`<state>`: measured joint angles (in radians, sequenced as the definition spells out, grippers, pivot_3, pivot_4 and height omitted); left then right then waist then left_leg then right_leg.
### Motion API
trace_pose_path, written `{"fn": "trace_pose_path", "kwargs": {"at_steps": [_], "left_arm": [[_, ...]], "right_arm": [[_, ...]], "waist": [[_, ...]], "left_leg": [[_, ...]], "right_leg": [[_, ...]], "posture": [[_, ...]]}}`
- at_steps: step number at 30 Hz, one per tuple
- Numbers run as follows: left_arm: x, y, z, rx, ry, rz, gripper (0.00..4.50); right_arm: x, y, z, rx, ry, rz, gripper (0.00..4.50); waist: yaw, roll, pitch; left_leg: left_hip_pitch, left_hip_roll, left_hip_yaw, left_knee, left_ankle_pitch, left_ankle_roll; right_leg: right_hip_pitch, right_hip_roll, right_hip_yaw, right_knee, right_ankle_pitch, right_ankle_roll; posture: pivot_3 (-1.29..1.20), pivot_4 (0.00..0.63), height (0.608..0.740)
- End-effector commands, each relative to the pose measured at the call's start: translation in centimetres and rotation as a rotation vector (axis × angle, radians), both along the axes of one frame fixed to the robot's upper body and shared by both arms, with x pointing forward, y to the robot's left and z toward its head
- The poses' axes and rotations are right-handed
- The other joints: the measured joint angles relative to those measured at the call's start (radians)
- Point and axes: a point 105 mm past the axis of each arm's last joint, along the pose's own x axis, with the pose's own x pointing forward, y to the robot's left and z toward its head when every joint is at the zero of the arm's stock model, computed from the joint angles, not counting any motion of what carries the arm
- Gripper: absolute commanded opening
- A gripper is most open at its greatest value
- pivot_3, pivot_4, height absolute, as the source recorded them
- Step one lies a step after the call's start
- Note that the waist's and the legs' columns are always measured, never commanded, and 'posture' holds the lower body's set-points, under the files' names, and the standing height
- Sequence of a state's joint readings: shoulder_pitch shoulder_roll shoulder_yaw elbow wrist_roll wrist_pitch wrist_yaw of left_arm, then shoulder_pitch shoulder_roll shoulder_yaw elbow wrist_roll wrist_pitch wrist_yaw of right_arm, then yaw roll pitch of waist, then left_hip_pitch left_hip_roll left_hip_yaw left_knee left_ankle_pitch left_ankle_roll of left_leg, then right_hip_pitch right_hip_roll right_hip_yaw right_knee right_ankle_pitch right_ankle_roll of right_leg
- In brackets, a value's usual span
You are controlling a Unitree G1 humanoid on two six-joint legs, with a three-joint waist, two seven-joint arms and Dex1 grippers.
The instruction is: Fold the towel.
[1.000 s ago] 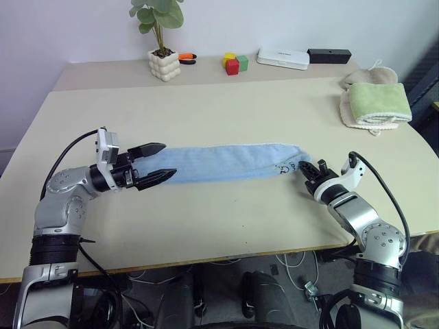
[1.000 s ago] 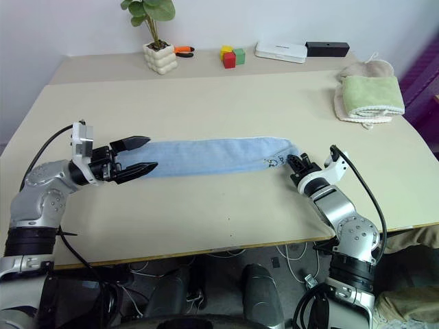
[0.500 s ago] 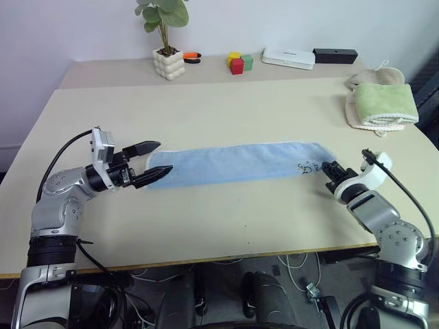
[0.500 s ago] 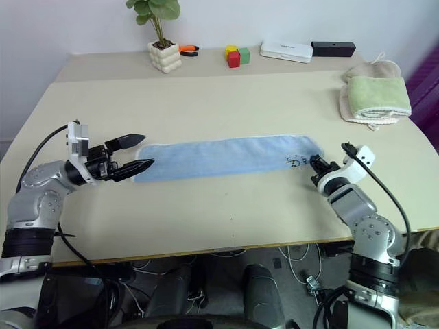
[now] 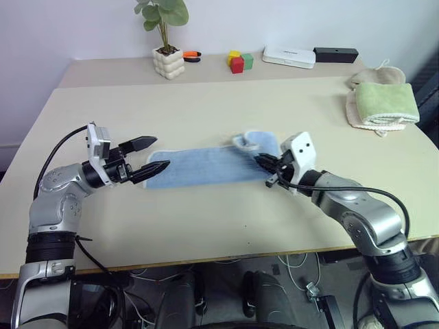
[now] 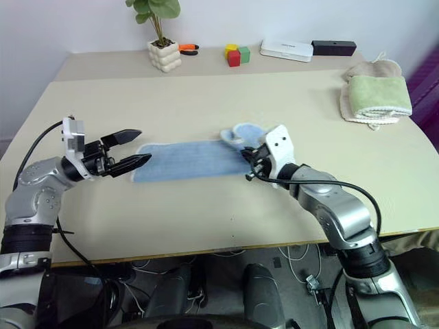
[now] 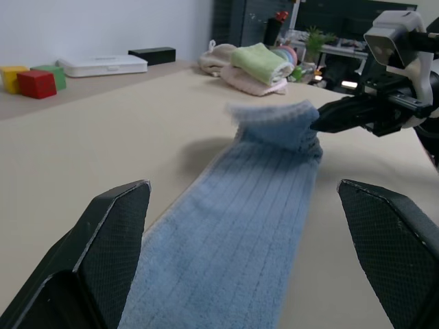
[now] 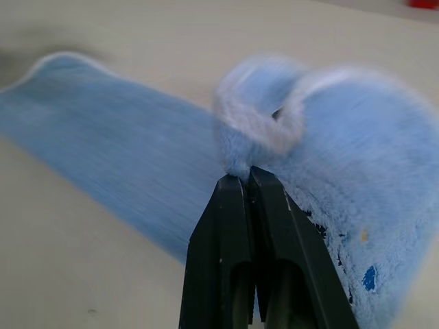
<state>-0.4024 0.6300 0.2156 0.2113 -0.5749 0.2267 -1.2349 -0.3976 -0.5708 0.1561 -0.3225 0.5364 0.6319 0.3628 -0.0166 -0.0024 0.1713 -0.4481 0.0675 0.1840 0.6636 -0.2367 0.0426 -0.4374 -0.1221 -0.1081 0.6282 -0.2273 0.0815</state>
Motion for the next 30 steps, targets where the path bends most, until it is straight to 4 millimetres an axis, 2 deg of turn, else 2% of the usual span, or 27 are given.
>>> {"fn": "trace_pose_path", "kwargs": {"at_steps": [1,5,17,20,24,26,27,28,30], "left_arm": [[-0.4,0.1,1.2,0.010,-0.054,0.011,4.50],[-0.9,0.3,1.2,0.009,-0.057,0.027,4.50],[-1.7,0.8,0.7,0.015,-0.048,0.057,4.50],[-1.7,0.7,0.7,0.017,-0.047,0.056,4.50],[-1.6,0.7,0.6,0.018,-0.043,0.050,4.50],[-1.6,0.6,0.5,0.018,-0.042,0.048,4.50],[-1.6,0.6,0.5,0.018,-0.041,0.045,4.50],[-1.5,0.6,0.5,0.018,-0.040,0.042,4.50],[-1.4,0.5,0.5,0.017,-0.039,0.039,4.50]], "right_arm": [[-0.1,2.3,0.3,-0.038,-0.051,0.105,0.05],[0.1,3.2,-0.5,-0.048,-0.035,0.128,0.05],[-1.2,5.6,-2.2,-0.146,-0.046,0.259,0.05],[-1.3,5.5,-2.3,-0.164,-0.058,0.266,0.83],[-1.4,5.0,-1.9,-0.162,-0.070,0.269,2.80],[-1.8,5.0,-1.4,-0.136,-0.070,0.294,3.94],[-2.7,5.2,-0.3,-0.061,-0.062,0.349,4.33],[-3.1,5.1,0.9,0.021,-0.059,0.377,4.33],[-2.4,4.0,2.8,0.133,-0.059,0.329,4.33]], "waist": [[-0.001,0.000,0.000],[0.002,0.000,0.000],[0.000,0.000,0.000],[0.001,0.000,0.000],[0.000,0.000,0.000],[0.001,0.000,0.000],[0.001,0.000,0.000],[0.002,0.000,0.000],[0.002,0.000,0.000]], "left_leg": [[-0.001,0.000,0.000,0.000,0.001,0.001],[-0.003,0.000,0.000,0.000,0.001,0.001],[-0.003,0.000,0.001,0.000,0.000,-0.002],[-0.003,0.000,0.001,0.000,0.000,-0.002],[-0.003,0.000,0.001,0.000,0.003,-0.006],[-0.003,0.000,0.001,0.000,0.003,-0.006],[-0.003,0.000,0.001,0.000,0.003,-0.006],[-0.003,0.000,0.001,0.000,0.003,-0.006],[-0.004,0.000,0.001,0.000,0.002,-0.005]], "right_leg": [[-0.001,0.000,0.000,0.001,0.000,0.000],[-0.002,0.000,0.000,0.000,0.000,0.000],[-0.003,0.000,0.000,0.001,0.000,0.000],[-0.003,0.000,0.000,0.001,0.000,0.000],[-0.003,0.000,0.000,0.001,0.000,0.000],[-0.003,0.000,0.000,0.001,0.000,0.000],[-0.003,0.000,0.000,0.001,0.000,0.000],[-0.004,0.000,0.000,0.001,0.000,0.000],[-0.003,0.000,0.000,0.001,0.000,0.000]], "posture": [[0.00,0.150,0.740],[0.00,0.150,0.740],[0.00,0.150,0.740],[0.00,0.150,0.740],[0.00,0.150,0.740],[0.00,0.150,0.740],[0.00,0.150,0.740],[0.00,0.150,0.740],[0.00,0.150,0.740]]}}
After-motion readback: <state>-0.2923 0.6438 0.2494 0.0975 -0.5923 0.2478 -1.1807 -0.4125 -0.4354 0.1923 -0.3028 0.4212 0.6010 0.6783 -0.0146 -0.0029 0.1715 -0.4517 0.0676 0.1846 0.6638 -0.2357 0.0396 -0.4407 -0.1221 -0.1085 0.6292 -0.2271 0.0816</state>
